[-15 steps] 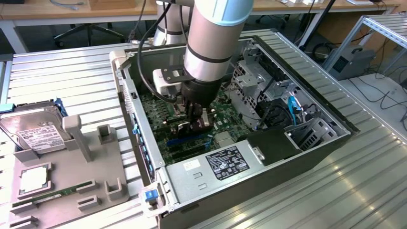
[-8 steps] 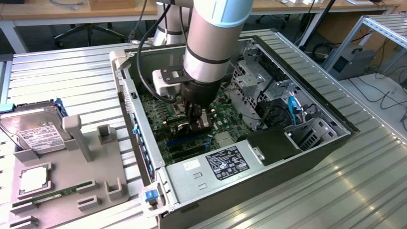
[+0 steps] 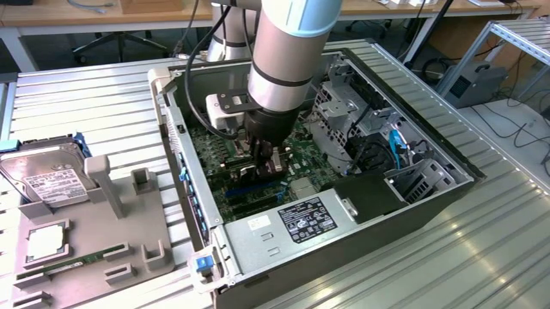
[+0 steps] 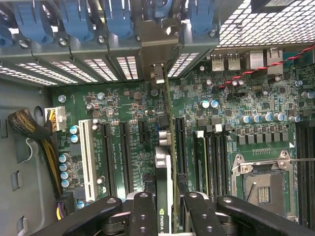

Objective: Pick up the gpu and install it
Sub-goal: 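Insert the gpu into the slot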

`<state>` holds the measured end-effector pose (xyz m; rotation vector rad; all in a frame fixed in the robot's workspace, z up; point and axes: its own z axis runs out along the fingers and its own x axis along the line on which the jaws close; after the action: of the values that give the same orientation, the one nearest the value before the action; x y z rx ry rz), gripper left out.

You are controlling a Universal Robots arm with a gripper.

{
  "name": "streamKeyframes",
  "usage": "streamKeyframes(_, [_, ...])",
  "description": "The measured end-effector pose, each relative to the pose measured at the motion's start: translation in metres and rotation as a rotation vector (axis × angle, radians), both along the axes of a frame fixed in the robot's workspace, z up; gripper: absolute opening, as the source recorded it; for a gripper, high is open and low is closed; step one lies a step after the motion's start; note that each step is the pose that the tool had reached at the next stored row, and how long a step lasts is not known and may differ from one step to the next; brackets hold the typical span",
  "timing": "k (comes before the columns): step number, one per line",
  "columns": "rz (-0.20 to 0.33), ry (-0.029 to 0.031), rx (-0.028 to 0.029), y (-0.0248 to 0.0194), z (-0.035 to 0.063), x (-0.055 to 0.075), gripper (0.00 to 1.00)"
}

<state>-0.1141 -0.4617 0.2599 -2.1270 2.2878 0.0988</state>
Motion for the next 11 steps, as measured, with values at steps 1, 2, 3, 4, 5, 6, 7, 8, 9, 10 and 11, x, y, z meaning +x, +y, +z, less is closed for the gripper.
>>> streamKeyframes(1, [0.000, 0.0000, 0.0000, 0.0000, 0.0000, 0.0000, 0.27])
streamKeyframes(2, [0.000, 0.0000, 0.0000, 0.0000, 0.0000, 0.0000, 0.27])
streamKeyframes(3, [0.000, -0.0001, 0.0001, -0.0001, -0.0001, 0.0000, 0.27])
streamKeyframes(4, [0.000, 0.0000, 0.0001, -0.0001, 0.0000, 0.0000, 0.27])
streamKeyframes(5, [0.001, 0.0001, -0.0001, -0.0002, -0.0001, 0.0000, 0.27])
streamKeyframes(6, [0.001, 0.0000, -0.0001, -0.0001, -0.0001, 0.0000, 0.27])
streamKeyframes(7, [0.001, 0.0000, 0.0000, -0.0001, -0.0001, 0.0000, 0.27])
streamKeyframes(8, [0.003, -0.0001, 0.0000, -0.0001, -0.0001, 0.0000, 0.27])
streamKeyframes(9, [0.008, 0.0000, -0.0003, -0.0001, -0.0002, 0.0000, 0.27])
streamKeyframes(10, [0.009, 0.0000, -0.0009, -0.0001, -0.0002, 0.0001, 0.27])
streamKeyframes(11, [0.010, 0.0000, -0.0014, -0.0001, -0.0002, 0.0001, 0.27])
